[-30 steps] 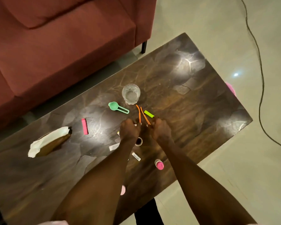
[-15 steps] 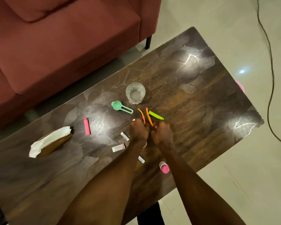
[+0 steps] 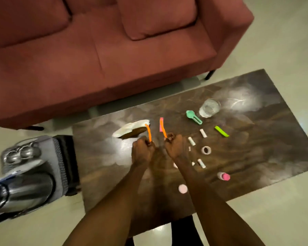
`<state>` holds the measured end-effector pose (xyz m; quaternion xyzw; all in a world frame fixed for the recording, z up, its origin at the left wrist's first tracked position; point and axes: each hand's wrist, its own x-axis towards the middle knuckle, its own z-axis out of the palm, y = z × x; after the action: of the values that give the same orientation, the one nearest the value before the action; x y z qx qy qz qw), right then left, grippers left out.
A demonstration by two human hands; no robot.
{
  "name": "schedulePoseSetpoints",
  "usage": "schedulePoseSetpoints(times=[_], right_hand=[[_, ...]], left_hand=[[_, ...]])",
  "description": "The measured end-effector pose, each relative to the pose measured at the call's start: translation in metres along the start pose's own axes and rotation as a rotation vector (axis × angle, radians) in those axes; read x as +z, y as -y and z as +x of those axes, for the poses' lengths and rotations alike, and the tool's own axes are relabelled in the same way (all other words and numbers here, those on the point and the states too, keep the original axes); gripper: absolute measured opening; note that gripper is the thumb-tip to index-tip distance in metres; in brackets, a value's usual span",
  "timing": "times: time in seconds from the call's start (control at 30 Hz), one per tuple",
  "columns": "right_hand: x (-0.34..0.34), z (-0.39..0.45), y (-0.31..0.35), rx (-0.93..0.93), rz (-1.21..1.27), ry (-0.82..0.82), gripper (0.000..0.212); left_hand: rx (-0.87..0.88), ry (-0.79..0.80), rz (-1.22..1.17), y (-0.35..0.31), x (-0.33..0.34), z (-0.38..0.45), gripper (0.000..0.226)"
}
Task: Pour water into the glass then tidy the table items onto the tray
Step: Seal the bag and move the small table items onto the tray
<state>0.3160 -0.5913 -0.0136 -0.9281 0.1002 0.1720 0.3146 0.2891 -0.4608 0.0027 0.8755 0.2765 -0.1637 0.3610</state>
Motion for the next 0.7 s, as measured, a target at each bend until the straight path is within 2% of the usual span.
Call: schedulePoseSetpoints(times=[0.1, 0.3, 0.6, 0.7], right_hand=[[0.049, -0.031, 0.080, -0.022, 0.110, 0.007, 0.023], [0.145, -0.085, 0.214, -0.131, 0.191, 0.082, 0.010], [0.257, -0.119, 0.324, -0.249, 0.042, 0.320, 0.011], [0.293, -0.114, 0.350, -0.286, -0.014, 0.375, 0.012]], left_hand=[[-0.033, -0.142, -0.076, 0.063, -0.072, 0.007, 0.010], [-0.120, -0.280, -0.137, 0.172, -0.186, 0.013, 0.019], [-0.290, -0.417, -0.140, 0.290, -0.298, 0.050, 0.016], [-0.364, -0.432, -0.065, 0.319, -0.326, 0.074, 0.020]])
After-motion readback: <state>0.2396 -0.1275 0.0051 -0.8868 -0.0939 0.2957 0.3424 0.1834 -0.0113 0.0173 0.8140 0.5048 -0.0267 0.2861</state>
